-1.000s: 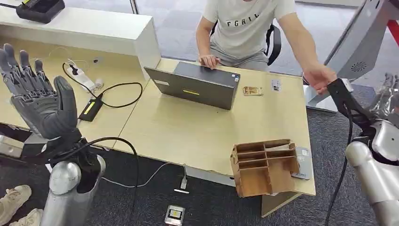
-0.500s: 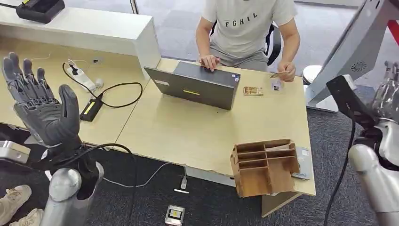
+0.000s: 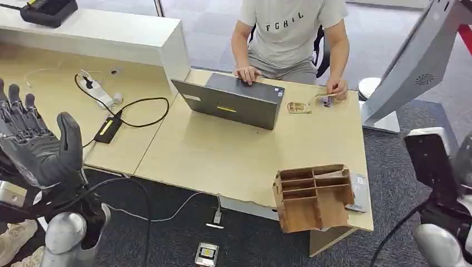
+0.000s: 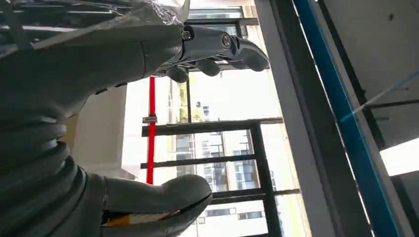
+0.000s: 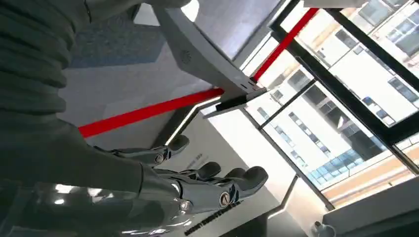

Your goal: Pass the card to the sensor for recognition and then transmit it.

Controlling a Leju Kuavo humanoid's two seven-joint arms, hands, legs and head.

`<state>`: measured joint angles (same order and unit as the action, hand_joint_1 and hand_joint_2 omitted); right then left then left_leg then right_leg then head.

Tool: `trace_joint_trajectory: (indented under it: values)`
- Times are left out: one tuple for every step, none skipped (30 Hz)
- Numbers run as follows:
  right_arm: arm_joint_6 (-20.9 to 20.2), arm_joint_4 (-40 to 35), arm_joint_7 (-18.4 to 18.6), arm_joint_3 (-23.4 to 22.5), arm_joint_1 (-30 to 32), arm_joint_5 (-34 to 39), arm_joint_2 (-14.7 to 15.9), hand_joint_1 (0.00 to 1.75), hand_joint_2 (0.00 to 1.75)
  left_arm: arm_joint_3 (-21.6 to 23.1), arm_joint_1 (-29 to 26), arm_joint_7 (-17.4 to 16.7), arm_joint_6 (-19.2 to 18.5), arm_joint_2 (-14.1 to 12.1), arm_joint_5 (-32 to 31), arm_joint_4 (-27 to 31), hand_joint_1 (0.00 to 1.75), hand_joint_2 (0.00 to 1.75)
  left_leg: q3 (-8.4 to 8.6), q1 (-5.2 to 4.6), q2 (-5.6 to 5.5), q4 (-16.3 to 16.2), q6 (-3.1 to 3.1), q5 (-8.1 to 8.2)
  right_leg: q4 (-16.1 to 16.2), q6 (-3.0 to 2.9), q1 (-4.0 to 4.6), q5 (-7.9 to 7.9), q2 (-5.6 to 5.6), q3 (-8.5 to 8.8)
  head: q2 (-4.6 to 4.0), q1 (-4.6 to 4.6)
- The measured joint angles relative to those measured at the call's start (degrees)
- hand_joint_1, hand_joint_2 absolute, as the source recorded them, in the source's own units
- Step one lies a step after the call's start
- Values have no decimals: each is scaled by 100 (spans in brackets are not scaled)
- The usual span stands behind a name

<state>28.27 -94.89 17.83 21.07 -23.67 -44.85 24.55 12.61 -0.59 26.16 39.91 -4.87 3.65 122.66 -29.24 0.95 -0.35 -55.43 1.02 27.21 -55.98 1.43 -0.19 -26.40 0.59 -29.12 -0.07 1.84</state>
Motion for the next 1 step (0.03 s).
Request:
trace_joint_trajectory:
  values:
    - [118, -175, -42, -42, 170, 52, 9, 0, 175, -4, -19, -7, 0, 2, -9, 11, 0, 175, -1, 0, -1, 0, 0, 0, 0, 0, 0, 0, 0, 1, 0, 0]
